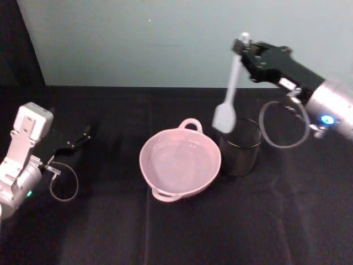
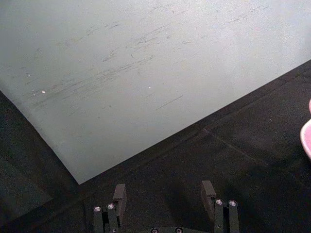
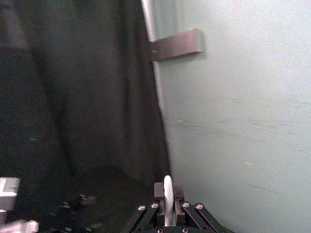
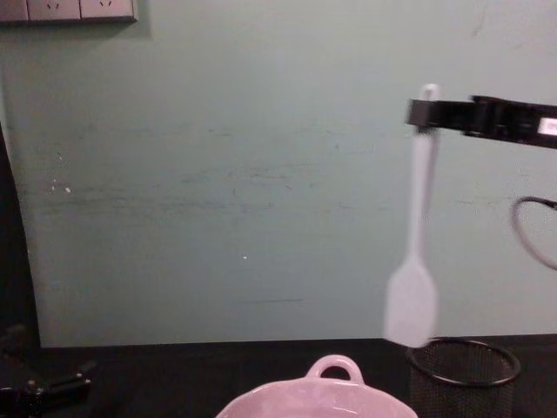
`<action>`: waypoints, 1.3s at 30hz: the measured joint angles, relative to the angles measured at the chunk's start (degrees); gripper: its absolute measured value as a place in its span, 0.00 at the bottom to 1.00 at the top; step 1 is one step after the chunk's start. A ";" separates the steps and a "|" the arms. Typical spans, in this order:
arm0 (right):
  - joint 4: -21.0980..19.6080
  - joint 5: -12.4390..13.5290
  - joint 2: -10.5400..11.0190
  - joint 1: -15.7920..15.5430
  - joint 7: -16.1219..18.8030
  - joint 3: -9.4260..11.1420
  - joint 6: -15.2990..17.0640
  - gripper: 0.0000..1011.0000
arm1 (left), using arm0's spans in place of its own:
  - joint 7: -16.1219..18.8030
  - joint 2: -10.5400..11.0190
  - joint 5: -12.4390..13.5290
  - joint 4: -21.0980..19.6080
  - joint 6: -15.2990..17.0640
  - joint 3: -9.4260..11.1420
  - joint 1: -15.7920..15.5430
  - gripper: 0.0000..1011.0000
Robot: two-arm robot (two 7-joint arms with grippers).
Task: Use the one hand to pick up the spoon and stir the clear water in the bowl.
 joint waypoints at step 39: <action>18.86 -6.30 -11.72 6.11 11.18 -12.39 -6.09 0.11 | 0.00 0.00 0.00 0.00 0.00 0.00 0.00 1.00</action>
